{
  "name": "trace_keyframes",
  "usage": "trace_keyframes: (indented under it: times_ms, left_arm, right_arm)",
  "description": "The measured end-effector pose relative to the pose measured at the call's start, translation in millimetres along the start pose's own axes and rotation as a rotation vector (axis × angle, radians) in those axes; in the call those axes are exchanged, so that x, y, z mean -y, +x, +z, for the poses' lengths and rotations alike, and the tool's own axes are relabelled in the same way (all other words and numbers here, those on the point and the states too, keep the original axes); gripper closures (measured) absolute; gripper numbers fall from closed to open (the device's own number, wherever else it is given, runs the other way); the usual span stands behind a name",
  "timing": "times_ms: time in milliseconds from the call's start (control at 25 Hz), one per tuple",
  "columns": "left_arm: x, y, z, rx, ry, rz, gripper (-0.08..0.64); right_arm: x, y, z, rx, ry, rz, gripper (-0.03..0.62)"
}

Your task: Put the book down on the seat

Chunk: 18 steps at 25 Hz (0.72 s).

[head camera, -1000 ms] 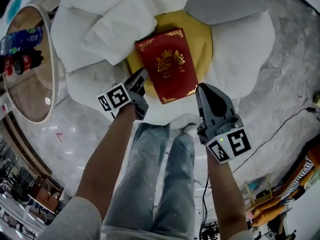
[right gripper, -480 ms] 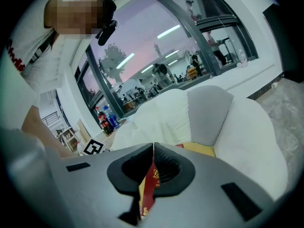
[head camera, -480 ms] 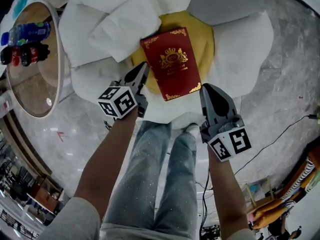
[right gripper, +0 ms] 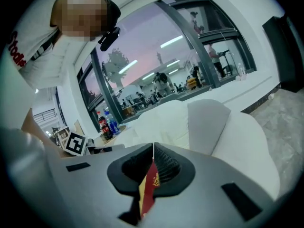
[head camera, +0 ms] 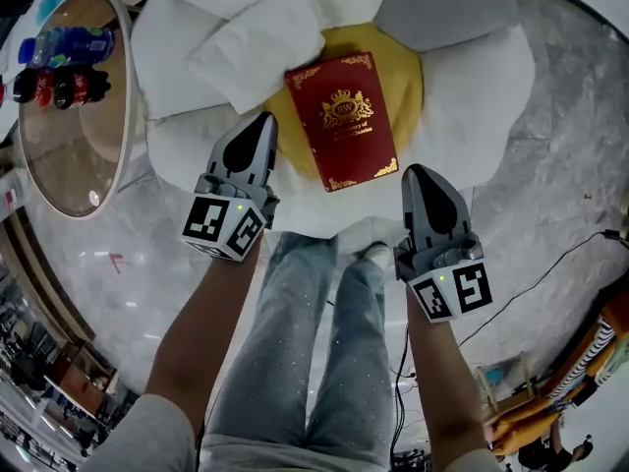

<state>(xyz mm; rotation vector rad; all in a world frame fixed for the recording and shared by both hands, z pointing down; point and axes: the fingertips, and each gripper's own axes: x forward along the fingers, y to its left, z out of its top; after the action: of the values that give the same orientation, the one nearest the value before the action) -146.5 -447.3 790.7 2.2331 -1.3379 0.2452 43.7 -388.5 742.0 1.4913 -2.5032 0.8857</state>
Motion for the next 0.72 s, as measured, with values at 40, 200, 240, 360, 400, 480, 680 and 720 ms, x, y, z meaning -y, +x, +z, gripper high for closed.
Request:
trace_keyframes:
  times_ms: [40, 200, 240, 360, 400, 480, 680, 720]
  left_arm:
    - [1.0, -4.7, 5.8, 0.017, 0.019, 0.007, 0.545]
    - [5.2, -22.7, 22.9, 0.081, 0.051, 0.029, 0.545]
    - [6.7, -27.2, 26.0, 0.092, 0.057, 0.032, 0.545]
    - [14.5, -38.9, 32.4, 0.109, 0.068, 0.033, 0.545]
    - [18.4, -41.6, 32.4, 0.105, 0.071, 0.028, 0.545]
    - [27.1, -46.6, 31.2, 0.088, 0.084, 0.014, 0.545]
    - [42.7, -65.0, 50.0, 0.111, 0.063, 0.015, 0.545]
    - [46.0, -68.5, 55.2, 0.119, 0.061, 0.015, 0.545]
  right_arm:
    - [0.1, -3.2, 4.5, 0.015, -0.01, -0.009, 0.566]
    - [1.6, -16.3, 17.1, 0.05, -0.038, -0.038, 0.565]
    - [1.5, -19.8, 19.8, 0.056, -0.042, -0.043, 0.565]
    - [0.1, -29.4, 29.0, 0.068, -0.056, -0.047, 0.565]
    - [-0.6, -31.8, 31.6, 0.069, -0.06, -0.044, 0.566]
    - [-2.6, -36.2, 36.5, 0.067, -0.066, -0.04, 0.565]
    - [-15.9, -49.5, 60.1, 0.084, -0.088, -0.024, 0.565]
    - [-19.4, -52.4, 65.2, 0.088, -0.092, -0.019, 0.565]
